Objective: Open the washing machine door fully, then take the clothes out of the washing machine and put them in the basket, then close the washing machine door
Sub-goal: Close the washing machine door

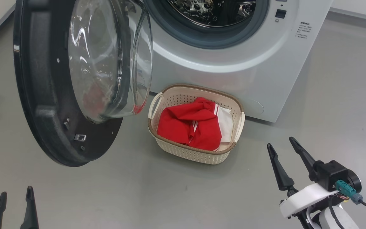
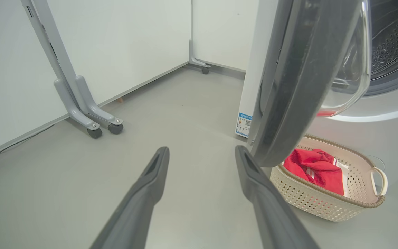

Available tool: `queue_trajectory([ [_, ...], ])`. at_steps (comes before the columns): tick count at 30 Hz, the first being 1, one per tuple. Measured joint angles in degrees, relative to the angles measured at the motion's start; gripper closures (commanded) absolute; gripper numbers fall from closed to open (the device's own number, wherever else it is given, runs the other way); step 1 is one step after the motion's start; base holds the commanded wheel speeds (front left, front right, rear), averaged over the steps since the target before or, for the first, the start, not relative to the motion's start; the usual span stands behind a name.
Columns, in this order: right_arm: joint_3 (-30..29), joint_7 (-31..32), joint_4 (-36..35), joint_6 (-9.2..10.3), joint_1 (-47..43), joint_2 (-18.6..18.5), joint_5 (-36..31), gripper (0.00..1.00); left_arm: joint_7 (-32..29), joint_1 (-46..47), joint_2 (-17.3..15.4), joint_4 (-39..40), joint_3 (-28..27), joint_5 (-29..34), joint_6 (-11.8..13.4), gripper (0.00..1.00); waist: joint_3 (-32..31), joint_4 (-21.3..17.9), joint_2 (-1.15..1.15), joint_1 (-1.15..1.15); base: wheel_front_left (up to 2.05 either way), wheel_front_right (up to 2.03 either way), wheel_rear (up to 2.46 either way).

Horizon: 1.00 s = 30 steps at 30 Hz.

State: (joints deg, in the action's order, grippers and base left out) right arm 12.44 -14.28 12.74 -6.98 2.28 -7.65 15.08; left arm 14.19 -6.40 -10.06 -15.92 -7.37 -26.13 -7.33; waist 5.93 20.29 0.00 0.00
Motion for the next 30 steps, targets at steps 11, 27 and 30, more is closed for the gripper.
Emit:
queue_trajectory([
  [11, -0.11, 0.0, -0.01, 0.0, -0.09, 0.11, -0.01, 0.0, 0.07, 0.07, -0.05, -0.4, 0.02, 0.11, 0.0, 0.0, 0.18, 0.11, 0.0, 0.0, 0.0, 0.0, 0.0],
  [27, -0.3, 0.0, -0.01, 0.0, -0.23, 0.19, -0.05, 0.0, 0.08, 0.25, 0.04, 0.46, -0.88, 0.86, 0.0, 0.0, -0.11, 0.09, 0.0, 0.0, 0.0, 0.0, 0.0],
  [30, -0.3, 0.0, -0.01, 0.0, -0.26, 0.24, -0.05, 0.0, 0.08, 0.25, 0.07, 0.68, -0.9, 1.0, 0.0, 0.0, -0.14, 0.08, 0.0, 0.0, 0.0, 0.0, 0.0],
])
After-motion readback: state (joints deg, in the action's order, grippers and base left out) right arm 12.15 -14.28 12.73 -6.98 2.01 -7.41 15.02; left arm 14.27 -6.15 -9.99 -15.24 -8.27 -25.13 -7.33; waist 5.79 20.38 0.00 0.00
